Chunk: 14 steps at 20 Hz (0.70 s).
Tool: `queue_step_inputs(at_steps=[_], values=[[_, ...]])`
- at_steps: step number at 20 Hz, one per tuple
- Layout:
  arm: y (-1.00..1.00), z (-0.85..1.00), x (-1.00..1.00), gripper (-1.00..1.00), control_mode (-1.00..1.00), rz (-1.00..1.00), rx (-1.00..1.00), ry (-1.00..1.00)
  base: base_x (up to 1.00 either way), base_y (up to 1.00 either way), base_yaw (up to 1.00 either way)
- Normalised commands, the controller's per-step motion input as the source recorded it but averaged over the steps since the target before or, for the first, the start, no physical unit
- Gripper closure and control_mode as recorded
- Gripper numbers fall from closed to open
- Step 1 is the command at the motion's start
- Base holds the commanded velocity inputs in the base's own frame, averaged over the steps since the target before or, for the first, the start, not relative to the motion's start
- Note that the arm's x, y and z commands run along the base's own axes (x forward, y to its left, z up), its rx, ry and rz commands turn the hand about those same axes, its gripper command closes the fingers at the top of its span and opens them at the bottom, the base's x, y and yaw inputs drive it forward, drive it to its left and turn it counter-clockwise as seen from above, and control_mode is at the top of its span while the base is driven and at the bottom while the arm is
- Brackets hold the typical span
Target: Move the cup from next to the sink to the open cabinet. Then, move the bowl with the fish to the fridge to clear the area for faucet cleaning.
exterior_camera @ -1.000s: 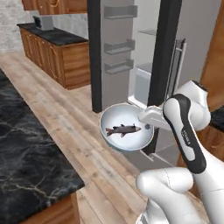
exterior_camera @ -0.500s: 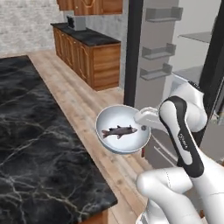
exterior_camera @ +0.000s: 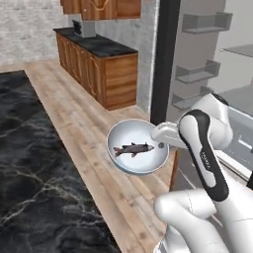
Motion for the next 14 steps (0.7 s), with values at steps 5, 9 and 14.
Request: queue_step_inputs(at_steps=[5,9,14], values=[[0.00,0.00,0.00,1.00,1.00,0.00,0.00,0.00,0.12,-0.04,-0.38],[0.00,0.00,0.00,1.00,1.00,0.00,0.00,0.00,-0.02,-0.06,-0.64],[0.00,0.00,0.00,1.00,1.00,0.00,0.00,0.00,0.69,0.59,-0.66]])
